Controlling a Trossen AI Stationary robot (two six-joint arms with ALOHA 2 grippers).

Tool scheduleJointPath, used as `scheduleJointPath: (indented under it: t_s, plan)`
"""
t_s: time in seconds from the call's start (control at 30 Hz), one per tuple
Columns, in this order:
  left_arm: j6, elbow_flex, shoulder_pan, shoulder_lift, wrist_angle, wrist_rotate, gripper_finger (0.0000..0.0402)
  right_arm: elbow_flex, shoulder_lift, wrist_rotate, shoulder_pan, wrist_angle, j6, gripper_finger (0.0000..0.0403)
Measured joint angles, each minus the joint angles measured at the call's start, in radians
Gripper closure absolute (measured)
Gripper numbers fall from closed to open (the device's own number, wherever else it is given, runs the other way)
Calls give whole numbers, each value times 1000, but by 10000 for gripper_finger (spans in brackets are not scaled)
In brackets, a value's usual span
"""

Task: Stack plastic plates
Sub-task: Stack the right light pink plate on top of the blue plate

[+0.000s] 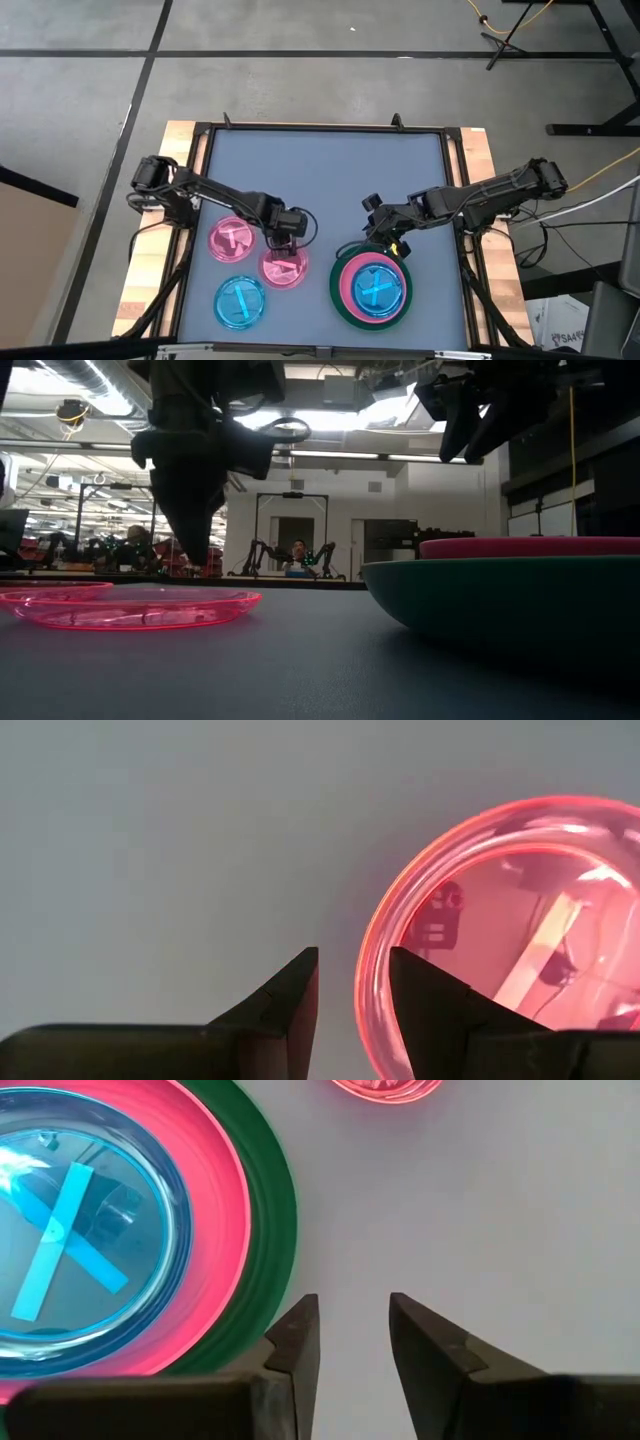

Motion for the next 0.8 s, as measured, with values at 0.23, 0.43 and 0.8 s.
scheduleJointPath:
  t_s: [0.23,0.43,0.8]
  plan:
    - [12,0,13,11,20,42,283,0,0,-2,0,0,0,290]
    - [44,0,28,12,28,50,283,0,0,-3,0,0,0,290]
    - [98,0,40,57,96,85,283,0,0,0,0,1,0,290]
